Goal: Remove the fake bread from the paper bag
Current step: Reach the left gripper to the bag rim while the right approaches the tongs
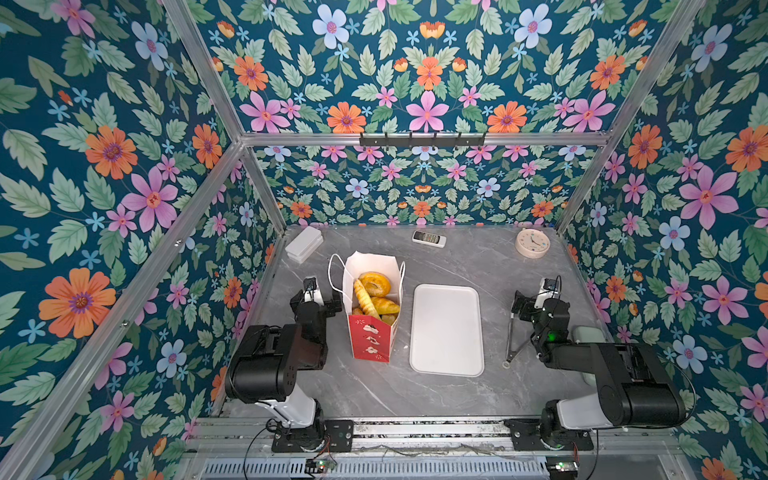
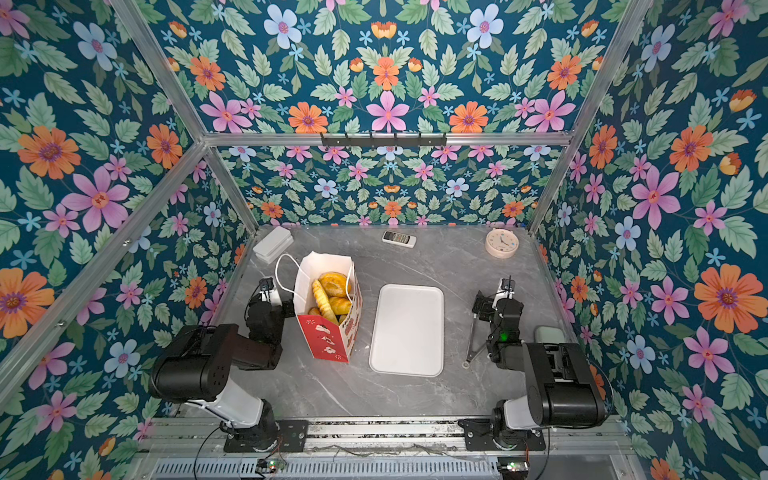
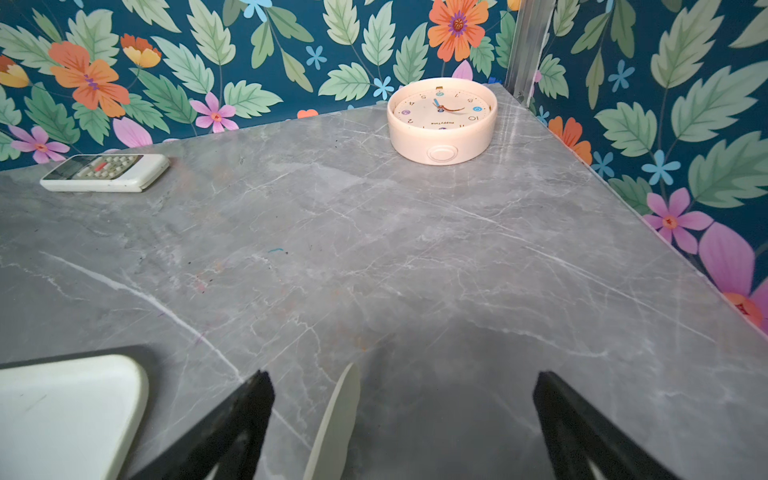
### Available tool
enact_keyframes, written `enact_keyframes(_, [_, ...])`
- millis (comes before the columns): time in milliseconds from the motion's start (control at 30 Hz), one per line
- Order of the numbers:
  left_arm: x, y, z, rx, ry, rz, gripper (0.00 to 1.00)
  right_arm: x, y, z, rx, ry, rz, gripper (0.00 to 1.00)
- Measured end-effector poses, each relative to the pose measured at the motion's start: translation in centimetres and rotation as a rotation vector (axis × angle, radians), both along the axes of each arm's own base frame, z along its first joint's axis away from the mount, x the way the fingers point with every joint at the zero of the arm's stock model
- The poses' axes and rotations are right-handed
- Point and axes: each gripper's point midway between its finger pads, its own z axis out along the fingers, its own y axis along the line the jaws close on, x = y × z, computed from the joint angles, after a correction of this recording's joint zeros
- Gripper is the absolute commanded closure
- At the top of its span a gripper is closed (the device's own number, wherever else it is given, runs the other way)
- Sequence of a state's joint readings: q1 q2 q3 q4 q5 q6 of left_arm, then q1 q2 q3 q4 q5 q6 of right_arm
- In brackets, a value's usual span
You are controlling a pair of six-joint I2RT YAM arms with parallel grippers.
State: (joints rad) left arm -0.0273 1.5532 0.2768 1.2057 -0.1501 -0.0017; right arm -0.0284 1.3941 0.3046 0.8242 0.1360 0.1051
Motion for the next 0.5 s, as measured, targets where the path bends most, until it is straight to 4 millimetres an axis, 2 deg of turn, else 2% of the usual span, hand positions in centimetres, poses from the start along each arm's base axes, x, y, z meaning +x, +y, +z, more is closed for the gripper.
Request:
enact_keyframes(33, [-0.1,0.2,0.9,0.000,-0.021,0.013,0.03,0.1,0.0,1.2,-0.003,-0.017,-0.005,0.03])
enact_keyframes(167, [-0.5,1.1,5.0,-0.012,-0.100,0.075,0.04,0.0,-0.2,8.2,0.003,-0.157,-0.044,0.08])
enact_keyframes(233, [-0.9,1.6,7.2,-0.014,-0.133,0.119,0.05,-0.5,0.0,10.6,0.022,-0.187,-0.051,0.08])
enact_keyframes(333, [-1.4,2.1,12.2,-0.042,-0.212,0.180,0.05,-0.7,1.0,13.3,0.036,-0.183,-0.039,0.06])
enact_keyframes(433, [-2.3,2.0,17.3,-0.106,-0.272,0.207,0.05,-0.8,2.1,13.9,0.065,-0.122,-0.023,0.05])
enact_keyframes(500, [-3.2,1.8,20.3,-0.168,-0.293,0.200,0.05,-1.0,2.8,12.9,0.088,-0.049,-0.019,0.04])
